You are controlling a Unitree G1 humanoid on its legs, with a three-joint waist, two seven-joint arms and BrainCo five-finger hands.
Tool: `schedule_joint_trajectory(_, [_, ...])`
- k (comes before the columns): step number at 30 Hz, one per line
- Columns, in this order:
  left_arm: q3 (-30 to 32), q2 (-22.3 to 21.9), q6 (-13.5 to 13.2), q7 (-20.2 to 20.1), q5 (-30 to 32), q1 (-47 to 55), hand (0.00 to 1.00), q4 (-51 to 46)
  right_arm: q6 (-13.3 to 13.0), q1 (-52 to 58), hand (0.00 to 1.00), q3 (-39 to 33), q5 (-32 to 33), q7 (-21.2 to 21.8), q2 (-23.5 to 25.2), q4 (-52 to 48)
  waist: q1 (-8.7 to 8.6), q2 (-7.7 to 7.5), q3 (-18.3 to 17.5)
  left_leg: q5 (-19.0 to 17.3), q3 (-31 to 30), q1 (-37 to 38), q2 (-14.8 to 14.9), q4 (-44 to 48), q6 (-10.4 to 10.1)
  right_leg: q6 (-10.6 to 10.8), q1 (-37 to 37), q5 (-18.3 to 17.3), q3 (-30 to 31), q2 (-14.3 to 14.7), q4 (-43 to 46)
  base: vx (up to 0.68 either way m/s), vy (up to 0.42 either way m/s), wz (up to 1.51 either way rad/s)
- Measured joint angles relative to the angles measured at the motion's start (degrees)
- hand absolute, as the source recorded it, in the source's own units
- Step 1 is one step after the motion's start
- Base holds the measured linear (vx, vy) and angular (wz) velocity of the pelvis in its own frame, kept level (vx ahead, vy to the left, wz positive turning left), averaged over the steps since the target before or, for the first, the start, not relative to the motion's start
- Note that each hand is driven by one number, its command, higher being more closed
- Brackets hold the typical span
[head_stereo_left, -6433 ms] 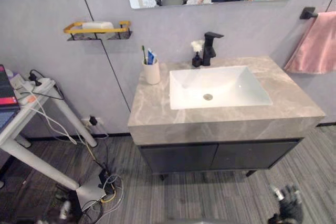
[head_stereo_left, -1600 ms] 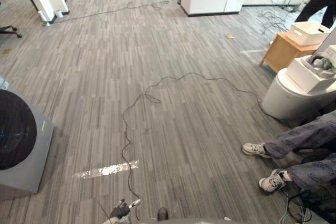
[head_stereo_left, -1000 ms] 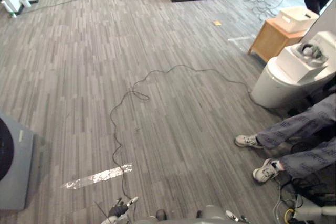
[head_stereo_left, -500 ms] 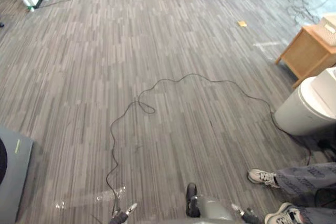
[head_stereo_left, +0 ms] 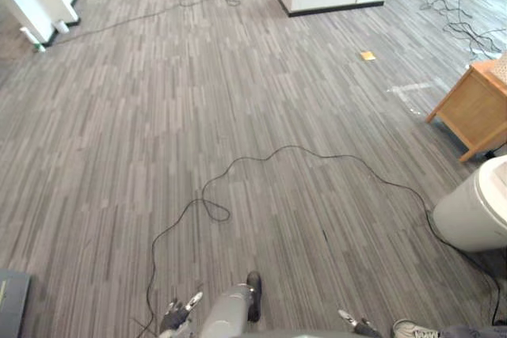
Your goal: Organize washtable
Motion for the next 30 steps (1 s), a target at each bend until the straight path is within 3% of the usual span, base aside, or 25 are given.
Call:
schedule_joint_trajectory(1, [0.2,0.3,0.6,0.0,0.6,0.2,0.0,0.6,-0.4,0.0,0.0,-1.5,0.9,0.5,0.3,-0.2,-0.87,0.0,0.9,-2.6,-1.7,5.7,-1.5,-0.8,0.7,-1.9,-4.0,0.8,-1.0,-1.7,13.0,0.66,0.205,0.54])
schedule_joint_trajectory(2, [0.2,0.3,0.6,-0.1,1.1,0.4,0.0,0.9,-0.5,0.0,0.0,-1.6,1.2,0.8,0.1,-0.4,-1.05,0.61,1.2,-3.5,-2.5,8.1,-1.9,-1.5,0.7,-3.1,-5.6,0.2,-2.1,-2.6,15.8,0.77,0.212,0.56])
schedule_joint_trajectory(3, [0.8,0.0,0.8,-0.8,1.9,0.6,0.0,1.7,-0.5,0.1,0.0,-1.4,1.4,1.1,-0.2,-1.4,-1.28,1.55,1.2,-4.7,-3.9,13.5,-1.9,-3.6,0.8,-5.7,-8.6,-1.3,-4.4,-3.8,17.7,0.58,0.123,0.41])
schedule_joint_trajectory(4, [2.3,-0.4,1.4,-1.8,1.9,1.0,0.0,2.1,-0.7,0.2,0.0,-1.4,2.2,1.3,-0.2,-2.3,-1.98,2.12,1.0,-5.8,-5.3,17.6,-1.5,-6.1,0.8,-8.0,-12.5,-2.7,-6.9,-4.1,15.7,0.56,0.107,0.42])
schedule_joint_trajectory(7, [7.8,-2.0,2.6,-3.5,0.3,2.4,0.0,2.4,-1.0,0.5,0.0,-2.5,5.3,2.4,-0.1,-3.4,-2.52,2.99,0.8,-8.0,-8.2,25.2,0.4,-10.8,0.0,-8.9,-19.3,-2.9,-9.3,-2.9,-0.4,0.6,0.032,0.48])
schedule_joint_trajectory(8, [8.0,-2.1,2.7,-3.9,-0.6,3.1,0.0,2.5,-1.0,0.7,0.0,-3.4,5.7,2.4,-0.2,-3.3,-2.54,3.06,0.8,-8.4,-9.3,27.4,1.2,-12.6,-0.5,-9.2,-20.7,-0.6,-9.3,-2.0,-9.0,0.7,-0.043,0.63])
schedule_joint_trajectory(10, [8.7,-3.0,2.6,-4.1,-3.7,4.8,0.0,2.4,-0.9,1.9,0.0,-4.0,7.6,2.4,0.1,-3.3,-3.07,3.69,0.4,-10.1,-10.9,31.7,3.5,-15.8,-3.6,-10.3,-22.0,8.9,-9.5,0.1,-28.2,0.75,-0.098,0.84])
schedule_joint_trajectory(11, [9.3,-3.3,2.6,-4.0,-4.8,5.4,0.0,2.4,-0.8,2.2,0.0,-3.8,7.9,2.4,0.1,-3.3,-3.09,3.6,0.4,-10.7,-11.2,32.7,4.0,-15.4,-4.6,-11.4,-22.2,10.8,-9.4,0.8,-29.2,0.79,-0.143,0.73])
schedule_joint_trajectory(12, [10.1,-3.6,2.7,-3.9,-6.1,6.1,0.0,2.3,-0.7,3.0,0.0,-2.6,8.4,2.4,0.0,-3.5,-3.76,3.52,-0.4,-11.8,-11.7,33.1,5.0,-11.4,-6.4,-13.9,-21.5,20.2,-8.2,2.1,-28.4,0.84,-0.162,0.46])
schedule_joint_trajectory(13, [10.6,-4.7,2.8,-3.9,-6.4,6.2,0.0,2.5,-0.4,3.1,0.0,-2.2,8.9,2.5,-1.0,-4.0,-3.64,5.02,-1.3,-11.6,-11.5,31.9,6.6,-6.4,-6.7,-13.3,-20.9,20.2,-9.5,3.1,-26.5,0.83,-0.153,0.35])
schedule_joint_trajectory(14, [11.2,-5.4,2.9,-4.0,-6.9,6.1,0.0,2.5,-0.5,3.0,0.0,-1.5,8.9,2.6,-1.2,-4.6,-3.82,5.99,-1.7,-10.5,-10.7,29.6,7.6,-1.2,-8.3,-13.8,-20.4,18.9,-10.4,3.7,-25.7,0.8,-0.158,0.01])
schedule_joint_trajectory(15, [11.7,-6.5,3.1,-3.9,-8.4,5.4,0.0,2.4,-0.5,2.3,0.0,-1.4,8.9,2.7,-1.5,-4.7,-3.62,6.89,-1.6,-5.0,-9.2,24.9,8.4,10.8,-8.0,-14.1,-18.2,15.9,-10.7,4.8,-25.7,0.91,-0.173,-0.2])
schedule_joint_trajectory(16, [10.4,-6.7,3.4,-3.8,-9.4,4.5,0.0,2.7,-0.4,2.1,0.0,-1.4,9.3,2.4,-1.9,-5.1,-3.53,8.0,-1.1,5.9,-8.4,17.9,10.8,26.9,-9.2,-15.4,-13.3,13.5,-10.1,6.4,-28.1,0.75,-0.153,-0.22])
schedule_joint_trajectory(17, [10.1,-6.7,3.5,-3.7,-9.5,4.2,0.0,2.6,-0.4,2.1,0.0,-1.4,9.3,2.3,-1.9,-5.1,-3.48,8.21,-0.9,5.9,-8.2,16.9,11.2,29.1,-9.3,-15.4,-12.4,13.3,-10.0,6.7,-28.5,0.72,-0.117,-0.17])
schedule_joint_trajectory(18, [7.1,-5.7,3.6,-3.6,-9.4,2.6,0.0,2.1,-0.3,1.9,0.0,-1.6,9.3,1.7,-1.8,-4.4,-3.35,8.37,-0.4,2.7,-6.2,12.0,13.7,39.1,-7.8,-16.7,-6.8,12.1,-9.7,7.7,-31.3,0.53,-0.089,0.11])
schedule_joint_trajectory(19, [4.2,-4.0,3.4,-3.5,-9.3,0.9,0.0,0.8,-0.1,1.6,0.0,-1.3,8.7,1.1,-1.3,-3.8,-2.9,6.63,0.8,-0.9,-4.7,8.0,13.9,42.8,-6.9,-16.9,-1.1,10.8,-9.6,7.0,-33.8,0.76,-0.136,0.21])
schedule_joint_trajectory(21, [-1.9,-1.9,2.5,-2.7,-9.1,-0.8,0.0,-1.6,0.0,1.4,0.0,0.6,7.3,0.8,-1.1,-1.8,-2.46,4.28,1.5,-4.6,-2.8,2.7,12.9,41.0,-7.1,-16.4,4.4,8.9,-9.7,5.2,-36.1,0.54,-0.103,0.28])
schedule_joint_trajectory(22, [-6.2,-1.3,1.2,-1.4,-8.4,-1.5,0.0,-3.6,0.0,0.3,0.0,1.0,6.6,0.8,-0.9,-0.7,-2.3,3.02,1.6,-5.9,-0.7,-2.1,11.9,33.4,-7.3,-15.4,7.1,6.7,-10.0,3.7,-36.9,0.44,-0.058,0.18])
schedule_joint_trajectory(23, [-7.1,-1.2,0.9,-1.2,-8.3,-1.8,0.0,-4.0,0.0,-0.1,0.0,1.0,6.3,0.8,-0.8,-0.4,-2.35,2.98,1.7,-5.9,-0.4,-3.8,11.4,29.3,-7.3,-14.9,7.9,5.5,-10.0,3.2,-36.8,0.51,-0.014,0.09])
schedule_joint_trajectory(24, [-8.4,-1.2,-0.1,-1.0,-7.5,-1.9,0.0,-4.5,-0.1,-0.3,0.0,1.1,5.1,0.7,-1.1,-0.5,-2.26,3.35,1.8,-5.4,-0.8,-6.3,10.1,18.3,-7.8,-14.1,9.5,3.1,-9.9,2.5,-36.8,0.54,0.062,-0.02])
schedule_joint_trajectory(26, [-9.1,-1.3,-0.3,-0.6,-7.1,-1.5,0.0,-4.7,-0.3,-0.5,0.0,1.8,4.5,0.6,-1.9,0.0,-1.95,4.33,1.8,-1.5,-1.2,-6.4,8.7,-1.4,-11.6,-13.3,12.3,-0.3,-9.5,2.3,-37.1,0.49,0.139,-0.09])
schedule_joint_trajectory(27, [-9.1,-1.5,-0.5,0.1,-7.2,-1.3,0.0,-4.9,-0.3,-0.4,0.0,2.7,3.5,0.2,-2.3,0.1,-1.41,4.85,1.7,3.4,-2.4,-6.7,8.5,-8.3,-11.2,-12.5,14.1,-1.8,-8.8,2.3,-37.8,0.46,0.186,-0.28])
schedule_joint_trajectory(28, [-9.1,-1.5,-0.7,0.1,-7.1,-1.4,0.0,-4.9,-0.2,-0.4,0.0,3.1,2.8,-0.1,-2.2,0.2,-0.47,4.34,1.4,7.5,-2.4,-6.6,8.3,-7.9,-10.6,-12.2,14.5,-2.7,-7.8,1.7,-38.0,0.74,0.32,-0.55])
schedule_joint_trajectory(29, [-8.9,-0.9,-0.9,0.1,-7.1,-1.4,0.0,-5.0,-0.2,-0.2,0.0,3.4,2.0,-0.2,-1.6,0.5,0.85,2.74,0.1,10.4,-1.8,-7.5,6.2,-5.8,-8.0,-11.8,14.7,-4.2,-6.0,-0.7,-37.8,0.65,0.264,-0.58])
schedule_joint_trajectory(30, [-8.5,-0.3,-1.2,0.1,-7.1,-1.4,0.0,-4.9,-0.2,-0.9,0.0,3.4,0.7,-0.1,-0.9,1.2,0.78,1.35,-0.6,8.1,-0.6,-8.7,5.0,-2.9,-4.7,-12.2,13.8,-4.4,-4.1,-2.0,-35.7,0.66,0.251,-0.44])
